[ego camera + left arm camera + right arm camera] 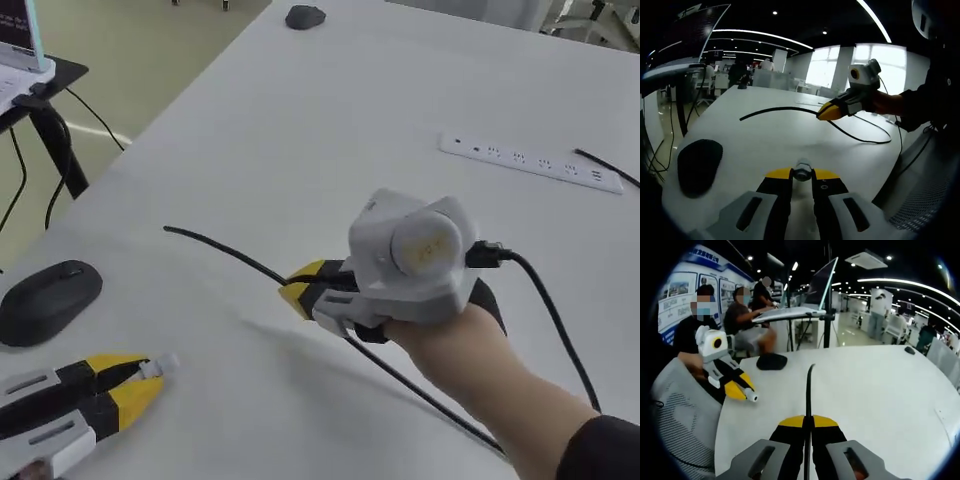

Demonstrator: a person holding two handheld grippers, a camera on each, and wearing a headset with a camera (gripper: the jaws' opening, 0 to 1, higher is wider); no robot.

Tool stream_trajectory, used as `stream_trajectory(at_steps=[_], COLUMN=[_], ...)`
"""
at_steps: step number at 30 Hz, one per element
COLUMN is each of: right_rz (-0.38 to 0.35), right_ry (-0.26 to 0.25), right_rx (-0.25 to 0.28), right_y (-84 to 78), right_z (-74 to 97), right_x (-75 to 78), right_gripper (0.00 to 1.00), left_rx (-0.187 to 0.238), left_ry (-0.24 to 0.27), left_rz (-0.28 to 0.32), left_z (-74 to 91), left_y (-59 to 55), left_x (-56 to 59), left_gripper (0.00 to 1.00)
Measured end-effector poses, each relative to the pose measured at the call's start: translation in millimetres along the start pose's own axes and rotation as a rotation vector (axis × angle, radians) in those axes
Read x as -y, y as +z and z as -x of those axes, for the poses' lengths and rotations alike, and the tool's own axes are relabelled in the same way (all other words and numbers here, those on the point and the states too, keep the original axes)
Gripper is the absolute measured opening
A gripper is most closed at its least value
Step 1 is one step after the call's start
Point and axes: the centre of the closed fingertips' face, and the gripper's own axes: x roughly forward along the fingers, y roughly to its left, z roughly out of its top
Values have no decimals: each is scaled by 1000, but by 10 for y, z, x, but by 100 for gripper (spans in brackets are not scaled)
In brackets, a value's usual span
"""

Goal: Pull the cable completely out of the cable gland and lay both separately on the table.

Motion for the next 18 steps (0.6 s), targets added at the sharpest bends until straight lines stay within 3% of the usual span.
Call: stream_trajectory(at_steps=[4,6,10,18], right_rz=[16,22,36,72], right_ry=[-25,-9,-8,4], right_rx=[-61,-79,-86,-119], right_y=[-106,-144,-194,-312], right_z=[-146,-216,-325,-418], right_x=[5,-36,-50,-96], right_gripper=[0,0,0,0], left_rx=[5,17,-11,-4], left_ry=[10,39,43,49], left_rz=[2,-33,-20,-28], left_z=[21,30,17,2], left_y=[-22,-11,-111,-77], left_x=[-26,-73,-118,-160], left_gripper=[15,15,15,15])
